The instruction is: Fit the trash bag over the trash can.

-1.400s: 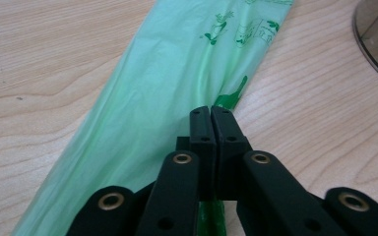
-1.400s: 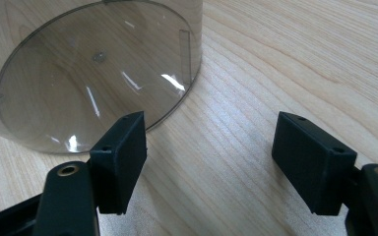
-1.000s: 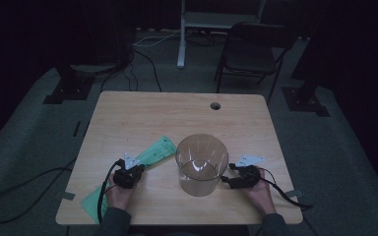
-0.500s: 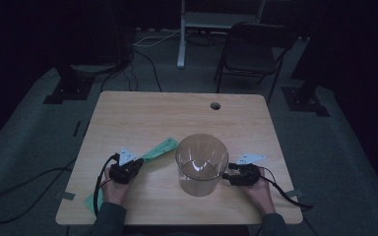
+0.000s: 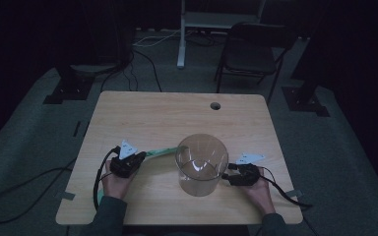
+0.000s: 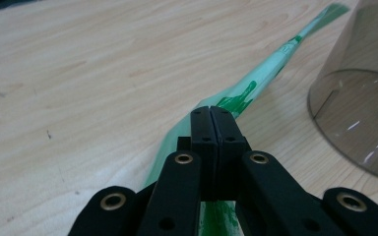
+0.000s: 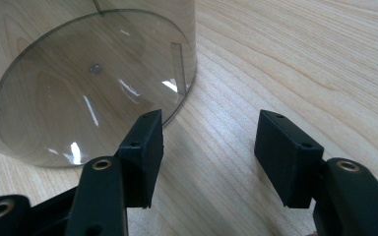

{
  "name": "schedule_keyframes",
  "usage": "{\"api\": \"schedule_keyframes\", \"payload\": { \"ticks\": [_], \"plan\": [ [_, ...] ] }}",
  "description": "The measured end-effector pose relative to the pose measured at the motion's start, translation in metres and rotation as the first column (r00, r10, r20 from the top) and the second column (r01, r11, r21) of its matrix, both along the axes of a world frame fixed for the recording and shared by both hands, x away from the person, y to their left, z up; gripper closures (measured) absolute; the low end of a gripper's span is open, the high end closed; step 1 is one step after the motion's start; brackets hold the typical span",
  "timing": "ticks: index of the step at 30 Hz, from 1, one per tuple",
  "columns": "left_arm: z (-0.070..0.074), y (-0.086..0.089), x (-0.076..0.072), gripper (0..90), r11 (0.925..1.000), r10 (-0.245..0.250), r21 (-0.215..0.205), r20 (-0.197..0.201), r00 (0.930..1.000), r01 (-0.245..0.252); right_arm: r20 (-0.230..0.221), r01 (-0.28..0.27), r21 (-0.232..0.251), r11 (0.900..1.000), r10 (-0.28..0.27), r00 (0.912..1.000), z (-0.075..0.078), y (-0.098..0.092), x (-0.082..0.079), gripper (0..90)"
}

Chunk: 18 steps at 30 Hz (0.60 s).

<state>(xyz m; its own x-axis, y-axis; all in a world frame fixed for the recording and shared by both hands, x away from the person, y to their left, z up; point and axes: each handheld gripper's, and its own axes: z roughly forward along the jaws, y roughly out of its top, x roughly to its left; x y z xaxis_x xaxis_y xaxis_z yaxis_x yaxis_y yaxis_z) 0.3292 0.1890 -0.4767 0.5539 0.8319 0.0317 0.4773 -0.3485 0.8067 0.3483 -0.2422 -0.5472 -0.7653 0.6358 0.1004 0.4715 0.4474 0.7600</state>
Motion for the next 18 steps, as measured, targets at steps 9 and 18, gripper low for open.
{"api": "schedule_keyframes", "payload": {
  "ticks": [9, 18],
  "plan": [
    [0.012, -0.005, 0.002, 89.5, 0.9994, -0.028, -0.02, 0.018, 0.9994, 0.028, 0.0, -0.004, 0.0, 1.0, 0.004, 1.0, 0.0, 0.001, 0.0, 43.1],
    [0.022, -0.007, 0.003, 89.5, 0.9958, -0.075, -0.05, 0.035, 0.9966, 0.077, -0.003, -0.003, 0.003, 1.0, 0.003, 1.0, 0.0, 0.001, -0.001, 43.1]
  ]
}}
